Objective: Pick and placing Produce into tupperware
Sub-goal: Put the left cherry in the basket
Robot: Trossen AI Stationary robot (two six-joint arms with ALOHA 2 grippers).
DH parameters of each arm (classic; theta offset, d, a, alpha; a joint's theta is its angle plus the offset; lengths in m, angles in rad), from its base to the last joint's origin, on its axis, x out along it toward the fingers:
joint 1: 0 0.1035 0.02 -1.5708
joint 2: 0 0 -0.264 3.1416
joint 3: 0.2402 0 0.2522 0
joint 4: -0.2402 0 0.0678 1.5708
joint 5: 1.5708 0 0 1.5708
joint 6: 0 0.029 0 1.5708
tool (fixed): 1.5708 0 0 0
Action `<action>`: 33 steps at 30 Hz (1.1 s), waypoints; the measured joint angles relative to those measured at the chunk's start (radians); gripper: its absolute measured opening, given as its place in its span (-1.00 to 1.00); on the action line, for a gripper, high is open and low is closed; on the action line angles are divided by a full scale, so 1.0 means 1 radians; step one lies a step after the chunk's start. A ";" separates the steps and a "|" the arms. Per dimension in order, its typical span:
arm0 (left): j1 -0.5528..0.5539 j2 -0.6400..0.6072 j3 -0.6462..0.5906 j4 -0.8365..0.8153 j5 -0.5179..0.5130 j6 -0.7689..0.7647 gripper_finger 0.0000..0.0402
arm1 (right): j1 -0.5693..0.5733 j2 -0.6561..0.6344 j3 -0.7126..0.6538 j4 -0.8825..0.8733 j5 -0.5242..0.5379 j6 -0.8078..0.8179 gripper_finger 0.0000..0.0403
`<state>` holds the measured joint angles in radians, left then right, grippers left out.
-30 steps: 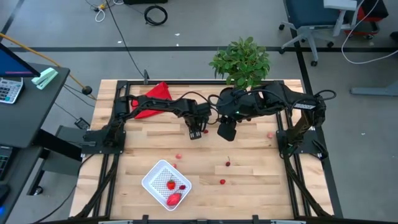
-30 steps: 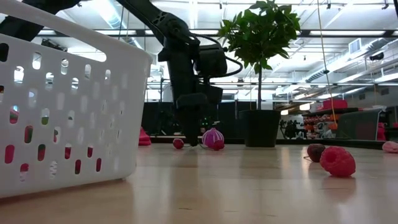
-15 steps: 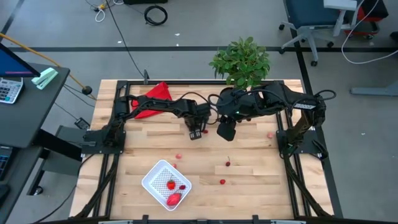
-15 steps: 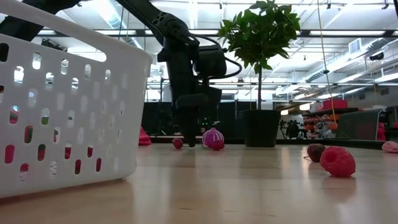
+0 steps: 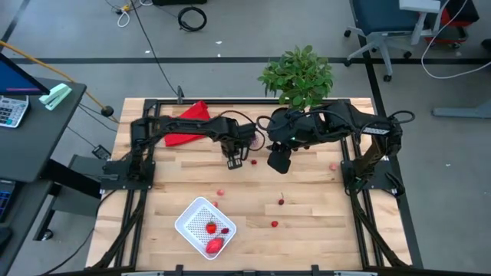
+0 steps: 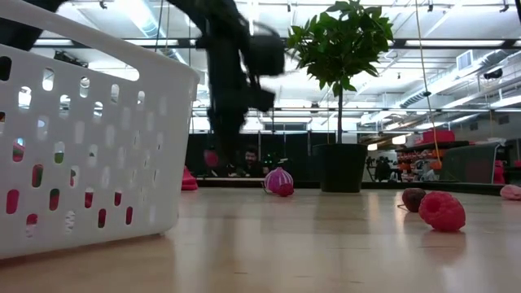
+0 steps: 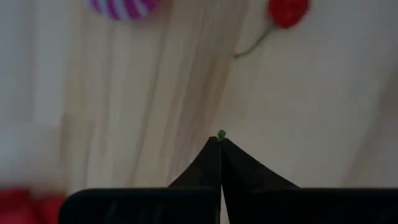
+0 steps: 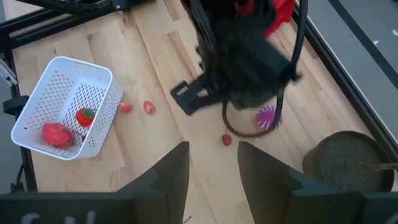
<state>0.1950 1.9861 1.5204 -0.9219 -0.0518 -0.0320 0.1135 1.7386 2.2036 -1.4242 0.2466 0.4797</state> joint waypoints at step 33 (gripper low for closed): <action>-0.747 -0.222 -0.042 -0.085 0.041 -1.046 -0.99 | 0.001 0.000 0.000 0.011 0.042 0.041 -0.28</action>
<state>-0.5520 1.7644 1.4780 -1.0070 -0.0113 -1.0777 0.1146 1.7390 2.2036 -1.4128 0.2890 0.5209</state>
